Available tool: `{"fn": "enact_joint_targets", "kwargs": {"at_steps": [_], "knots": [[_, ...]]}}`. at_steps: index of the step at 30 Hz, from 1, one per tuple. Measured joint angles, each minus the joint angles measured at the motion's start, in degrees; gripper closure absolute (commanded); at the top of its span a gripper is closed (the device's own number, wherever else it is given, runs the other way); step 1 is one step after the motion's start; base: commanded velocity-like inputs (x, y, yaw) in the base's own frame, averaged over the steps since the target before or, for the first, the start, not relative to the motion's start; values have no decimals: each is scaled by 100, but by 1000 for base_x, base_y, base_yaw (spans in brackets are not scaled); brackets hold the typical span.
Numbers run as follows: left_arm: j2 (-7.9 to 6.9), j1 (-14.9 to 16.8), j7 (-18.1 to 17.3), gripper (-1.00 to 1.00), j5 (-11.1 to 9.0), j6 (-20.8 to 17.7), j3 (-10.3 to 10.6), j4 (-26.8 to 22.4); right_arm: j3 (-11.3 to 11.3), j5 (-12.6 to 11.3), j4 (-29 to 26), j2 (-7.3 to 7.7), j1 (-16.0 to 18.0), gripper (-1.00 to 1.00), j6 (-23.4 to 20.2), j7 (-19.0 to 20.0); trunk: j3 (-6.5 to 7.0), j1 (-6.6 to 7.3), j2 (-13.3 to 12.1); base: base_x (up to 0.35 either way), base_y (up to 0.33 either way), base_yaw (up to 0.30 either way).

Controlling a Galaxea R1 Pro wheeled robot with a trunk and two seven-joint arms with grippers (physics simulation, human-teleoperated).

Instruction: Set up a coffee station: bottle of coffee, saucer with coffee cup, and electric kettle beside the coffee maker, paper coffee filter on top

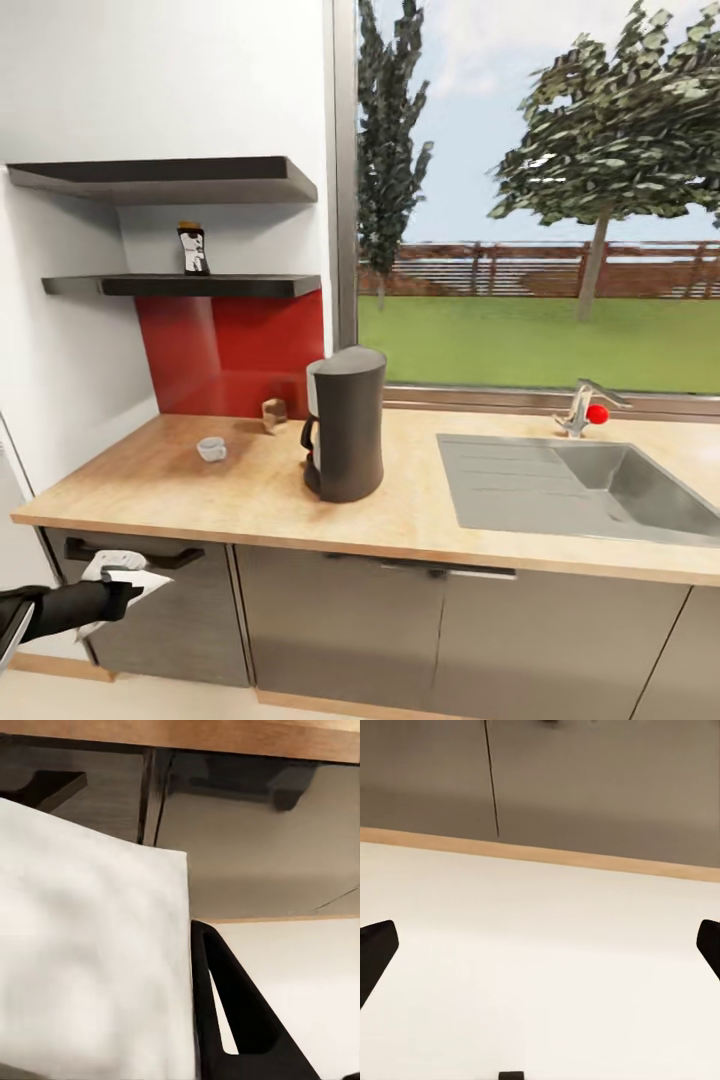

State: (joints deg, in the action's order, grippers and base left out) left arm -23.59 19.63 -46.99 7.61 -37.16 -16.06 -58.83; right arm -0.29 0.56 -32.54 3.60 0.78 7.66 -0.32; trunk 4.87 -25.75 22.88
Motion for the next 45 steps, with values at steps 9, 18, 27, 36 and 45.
{"fn": "enact_joint_targets", "kwargs": {"at_steps": [9,18,27,36,45], "knots": [[16,-10,4,100,3,-14,15,-3,-3,0,-2,1,-2,-100,-4,2,0,0,0,134,335,-177],[12,-12,9,100,4,-20,54,-5,2,0,10,0,0,-100,-7,7,0,-1,0,42,335,-151],[3,0,10,100,10,-10,56,-10,-18,-8,65,1,0,-100,-8,8,0,-1,-1,1,244,-3],[23,974,7,100,87,-1510,638,-476,-19,-7,74,1,-1,-100,-10,8,2,-2,-1,0,3,0],[143,2722,-4,100,103,-2117,1864,-430,-14,0,77,1,0,-100,-10,8,1,-2,0,0,0,0]]}}
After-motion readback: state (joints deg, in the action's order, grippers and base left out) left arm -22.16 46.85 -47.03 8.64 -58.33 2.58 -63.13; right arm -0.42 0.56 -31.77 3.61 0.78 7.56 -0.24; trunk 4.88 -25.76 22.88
